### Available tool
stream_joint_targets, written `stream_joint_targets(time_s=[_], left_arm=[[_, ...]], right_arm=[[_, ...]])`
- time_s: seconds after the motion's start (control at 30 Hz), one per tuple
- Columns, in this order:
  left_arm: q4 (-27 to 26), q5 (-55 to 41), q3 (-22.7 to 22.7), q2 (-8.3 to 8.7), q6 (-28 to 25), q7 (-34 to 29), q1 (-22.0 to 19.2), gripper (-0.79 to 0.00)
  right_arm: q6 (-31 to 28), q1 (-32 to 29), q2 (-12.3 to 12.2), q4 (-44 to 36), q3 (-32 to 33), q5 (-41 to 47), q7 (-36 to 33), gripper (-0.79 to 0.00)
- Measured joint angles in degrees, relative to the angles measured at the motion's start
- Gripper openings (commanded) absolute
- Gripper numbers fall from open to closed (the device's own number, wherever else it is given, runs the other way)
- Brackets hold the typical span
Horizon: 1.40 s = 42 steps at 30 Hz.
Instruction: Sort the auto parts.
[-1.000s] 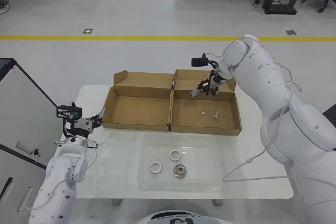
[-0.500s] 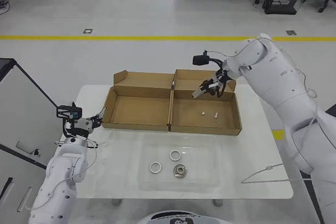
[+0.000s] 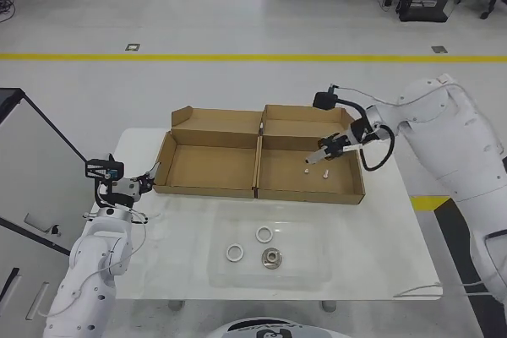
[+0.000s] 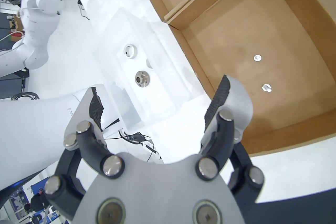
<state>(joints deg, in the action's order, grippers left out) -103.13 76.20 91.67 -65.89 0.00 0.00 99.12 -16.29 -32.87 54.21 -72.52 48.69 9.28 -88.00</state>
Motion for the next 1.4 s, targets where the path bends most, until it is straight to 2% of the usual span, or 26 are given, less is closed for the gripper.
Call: stream_joint_targets(time_s=[0.33, 0.67, 1.4], left_arm=[[0.00, 0.00, 0.00, 0.00, 0.00, 0.00, 0.00, 0.000], [0.00, 0.00, 0.00, 0.00, 0.00, 0.00, 0.00, 0.000], [0.00, 0.00, 0.00, 0.00, 0.00, 0.00, 0.00, 0.000]], right_arm=[[-0.88, -7.44, -7.24, -4.71, 6.26, 12.36, 0.87, 0.000], [-1.96, -15.16, -13.03, -7.81, 12.84, 17.52, 1.96, 0.000], [-1.79, -15.49, -13.26, -7.73, 13.01, 17.77, 1.79, 0.000]])
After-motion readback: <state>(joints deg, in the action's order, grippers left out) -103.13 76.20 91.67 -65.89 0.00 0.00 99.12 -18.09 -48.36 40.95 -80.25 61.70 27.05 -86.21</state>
